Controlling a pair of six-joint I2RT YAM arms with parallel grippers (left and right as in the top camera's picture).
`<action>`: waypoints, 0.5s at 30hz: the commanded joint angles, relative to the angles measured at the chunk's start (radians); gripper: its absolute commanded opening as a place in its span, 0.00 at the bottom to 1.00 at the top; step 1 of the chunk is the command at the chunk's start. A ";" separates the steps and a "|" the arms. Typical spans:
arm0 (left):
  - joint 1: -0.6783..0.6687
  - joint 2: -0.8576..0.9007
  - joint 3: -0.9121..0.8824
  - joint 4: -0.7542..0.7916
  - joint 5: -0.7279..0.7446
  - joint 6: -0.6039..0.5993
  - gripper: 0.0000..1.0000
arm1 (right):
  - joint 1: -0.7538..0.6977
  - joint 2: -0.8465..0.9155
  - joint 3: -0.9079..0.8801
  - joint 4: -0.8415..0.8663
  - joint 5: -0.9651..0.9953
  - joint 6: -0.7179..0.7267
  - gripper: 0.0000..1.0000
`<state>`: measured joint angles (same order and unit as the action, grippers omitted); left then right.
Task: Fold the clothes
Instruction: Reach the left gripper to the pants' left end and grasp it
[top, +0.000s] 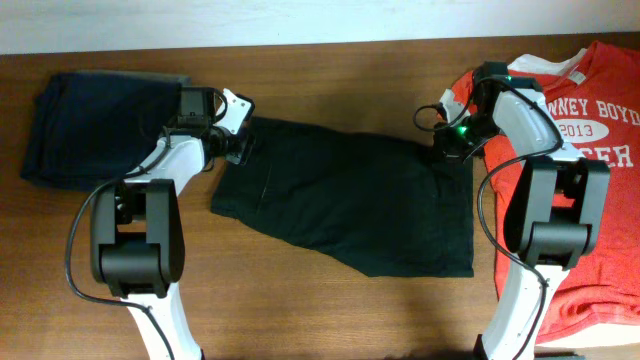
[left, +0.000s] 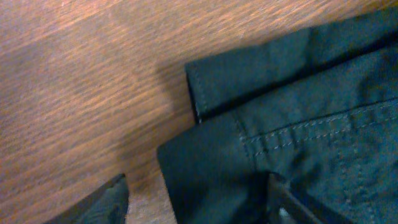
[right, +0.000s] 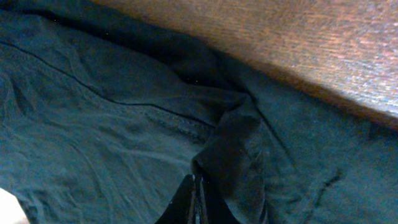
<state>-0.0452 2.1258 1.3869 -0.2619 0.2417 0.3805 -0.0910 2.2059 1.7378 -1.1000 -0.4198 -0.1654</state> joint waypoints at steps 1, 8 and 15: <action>0.024 0.017 0.011 0.007 0.092 -0.012 0.59 | -0.001 0.011 0.014 -0.003 0.013 -0.009 0.04; 0.050 0.013 0.011 -0.003 0.135 -0.051 0.42 | -0.001 0.011 0.014 0.000 0.013 -0.009 0.04; 0.055 0.016 0.011 -0.008 0.215 -0.055 0.42 | -0.001 0.011 0.014 0.008 0.013 -0.009 0.04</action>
<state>0.0025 2.1262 1.3869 -0.2649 0.4202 0.3367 -0.0910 2.2059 1.7378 -1.0946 -0.4164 -0.1650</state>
